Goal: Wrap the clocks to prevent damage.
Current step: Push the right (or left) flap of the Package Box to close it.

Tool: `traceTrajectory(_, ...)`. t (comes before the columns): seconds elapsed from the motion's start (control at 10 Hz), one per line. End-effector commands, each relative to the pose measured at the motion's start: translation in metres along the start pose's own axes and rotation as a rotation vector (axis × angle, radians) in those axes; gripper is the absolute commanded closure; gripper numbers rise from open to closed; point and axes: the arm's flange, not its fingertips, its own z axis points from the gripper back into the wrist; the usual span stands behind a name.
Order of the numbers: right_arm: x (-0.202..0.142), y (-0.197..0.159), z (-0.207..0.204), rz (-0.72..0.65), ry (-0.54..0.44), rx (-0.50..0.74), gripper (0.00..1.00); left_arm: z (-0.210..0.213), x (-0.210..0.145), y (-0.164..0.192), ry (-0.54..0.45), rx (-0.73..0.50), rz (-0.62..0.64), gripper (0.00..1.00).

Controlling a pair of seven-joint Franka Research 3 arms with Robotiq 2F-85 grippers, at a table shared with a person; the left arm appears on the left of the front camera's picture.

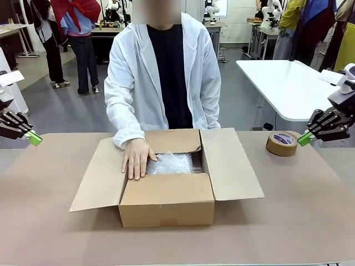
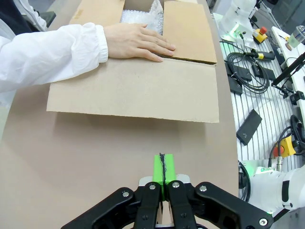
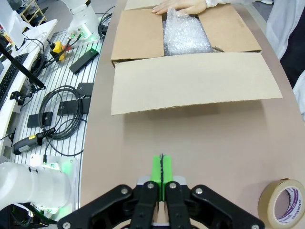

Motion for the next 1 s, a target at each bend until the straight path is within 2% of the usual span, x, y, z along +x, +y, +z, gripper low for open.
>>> traceTrajectory(0.0, -0.001, 0.000, 0.000, 0.009, -0.018, 0.004, 0.99, 0.000, 0.000, -0.002, -0.024, 0.001, -0.003, 1.00)
traceTrajectory(0.3, 0.000, 0.000, 0.000, 0.000, 0.000, 0.000, 0.99, 0.000, 0.000, -0.002, -0.024, 0.001, -0.003, 1.00)
traceTrajectory(0.4, -0.009, -0.014, -0.008, -0.008, -0.033, -0.042, 0.99, 0.000, 0.000, -0.002, -0.024, 0.001, -0.003, 1.00)
traceTrajectory(0.5, -0.021, -0.031, -0.020, -0.061, -0.070, -0.126, 0.99, 0.000, 0.000, -0.002, -0.024, 0.001, -0.003, 1.00)
traceTrajectory(0.7, -0.044, -0.051, -0.052, -0.071, -0.083, -0.145, 0.99, 0.000, 0.000, -0.002, -0.024, 0.001, -0.003, 1.00)
traceTrajectory(0.9, -0.050, -0.062, -0.078, -0.038, -0.075, -0.143, 0.99, 0.000, 0.000, -0.002, -0.024, 0.001, -0.003, 1.00)
